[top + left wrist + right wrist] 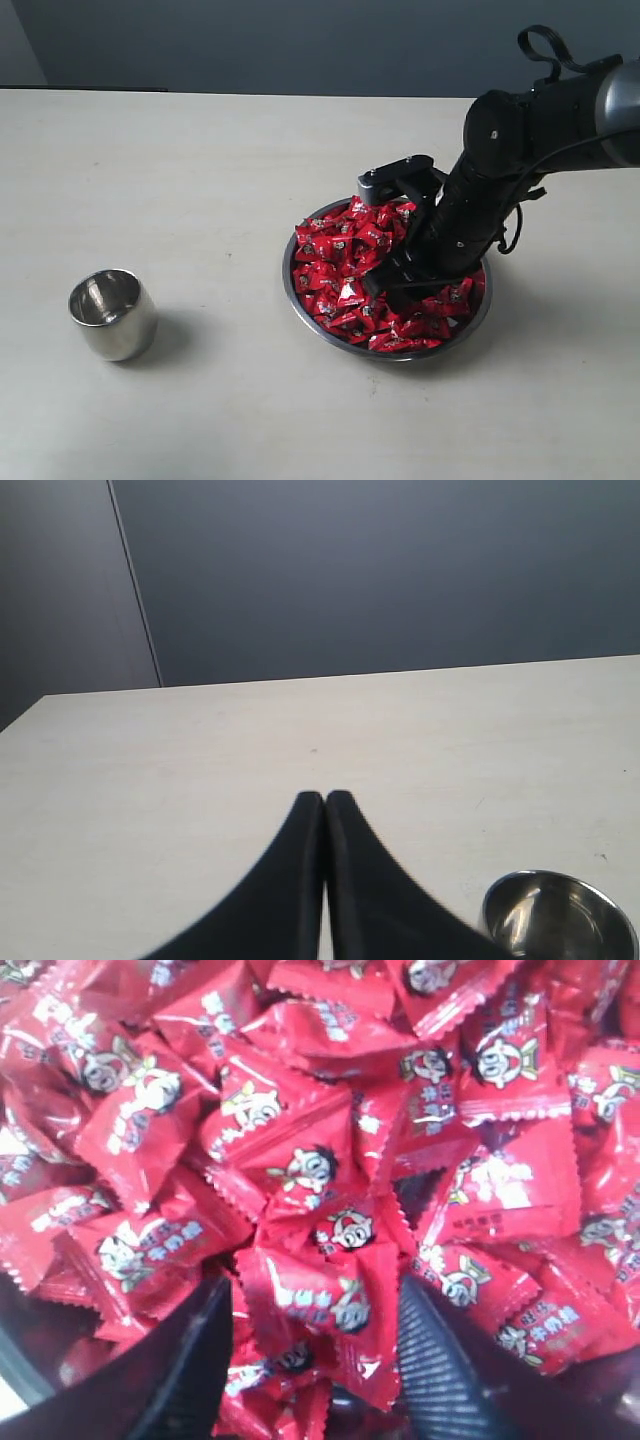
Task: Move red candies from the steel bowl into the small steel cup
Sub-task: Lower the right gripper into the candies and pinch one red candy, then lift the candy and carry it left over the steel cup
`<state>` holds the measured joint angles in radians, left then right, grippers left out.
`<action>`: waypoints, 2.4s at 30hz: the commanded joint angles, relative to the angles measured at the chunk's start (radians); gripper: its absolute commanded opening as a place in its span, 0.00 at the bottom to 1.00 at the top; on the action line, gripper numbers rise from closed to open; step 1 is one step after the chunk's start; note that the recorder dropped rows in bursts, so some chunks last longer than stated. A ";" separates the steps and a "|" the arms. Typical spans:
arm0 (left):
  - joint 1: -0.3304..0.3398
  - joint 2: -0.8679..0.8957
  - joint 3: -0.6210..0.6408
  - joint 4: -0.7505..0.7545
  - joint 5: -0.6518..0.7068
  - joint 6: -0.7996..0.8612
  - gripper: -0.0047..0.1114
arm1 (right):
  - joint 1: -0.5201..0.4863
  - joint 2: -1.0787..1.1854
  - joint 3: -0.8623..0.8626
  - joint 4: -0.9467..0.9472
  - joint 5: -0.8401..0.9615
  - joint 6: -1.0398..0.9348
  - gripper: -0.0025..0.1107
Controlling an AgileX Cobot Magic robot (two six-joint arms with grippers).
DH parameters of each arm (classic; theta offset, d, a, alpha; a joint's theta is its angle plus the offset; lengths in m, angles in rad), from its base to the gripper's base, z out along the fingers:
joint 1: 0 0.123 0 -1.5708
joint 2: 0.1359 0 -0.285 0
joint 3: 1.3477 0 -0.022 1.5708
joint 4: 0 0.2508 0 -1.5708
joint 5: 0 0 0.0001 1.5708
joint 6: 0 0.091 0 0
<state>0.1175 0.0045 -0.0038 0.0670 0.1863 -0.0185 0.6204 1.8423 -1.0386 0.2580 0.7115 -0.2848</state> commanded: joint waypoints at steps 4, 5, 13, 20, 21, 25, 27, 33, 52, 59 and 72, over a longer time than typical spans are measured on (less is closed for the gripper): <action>0.001 -0.004 0.004 0.001 -0.006 -0.001 0.04 | -0.001 -0.002 -0.008 -0.018 0.003 0.015 0.46; 0.001 -0.004 0.004 0.001 -0.006 -0.001 0.04 | -0.001 -0.002 -0.008 -0.018 -0.002 0.015 0.46; 0.001 -0.004 0.004 0.001 -0.006 -0.001 0.04 | -0.001 0.000 -0.008 -0.023 -0.040 0.015 0.46; 0.001 -0.004 0.004 0.001 -0.006 -0.001 0.04 | -0.001 0.002 -0.008 -0.046 -0.038 0.020 0.46; 0.001 -0.004 0.004 0.001 -0.006 -0.001 0.04 | -0.001 0.002 -0.008 -0.046 -0.036 0.020 0.46; 0.001 -0.004 0.004 0.001 -0.006 -0.001 0.04 | -0.001 0.040 -0.008 -0.047 -0.034 0.022 0.46; 0.001 -0.004 0.004 0.001 -0.006 -0.001 0.04 | -0.001 0.060 -0.008 -0.045 -0.034 0.022 0.46; 0.001 -0.004 0.004 0.001 -0.006 -0.001 0.04 | -0.001 0.069 -0.008 -0.045 -0.042 0.022 0.46; 0.001 -0.004 0.004 0.001 -0.006 -0.001 0.04 | -0.001 0.061 -0.008 -0.051 -0.029 0.060 0.19; 0.001 -0.004 0.004 0.001 -0.006 -0.001 0.04 | -0.001 -0.051 -0.008 -0.055 -0.037 0.060 0.19; 0.001 -0.004 0.004 0.001 -0.006 -0.001 0.04 | -0.001 -0.320 0.030 -0.049 -0.101 0.081 0.19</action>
<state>0.1175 0.0045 -0.0038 0.0670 0.1863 -0.0185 0.6204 1.5763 -1.0386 0.2092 0.6444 -0.2105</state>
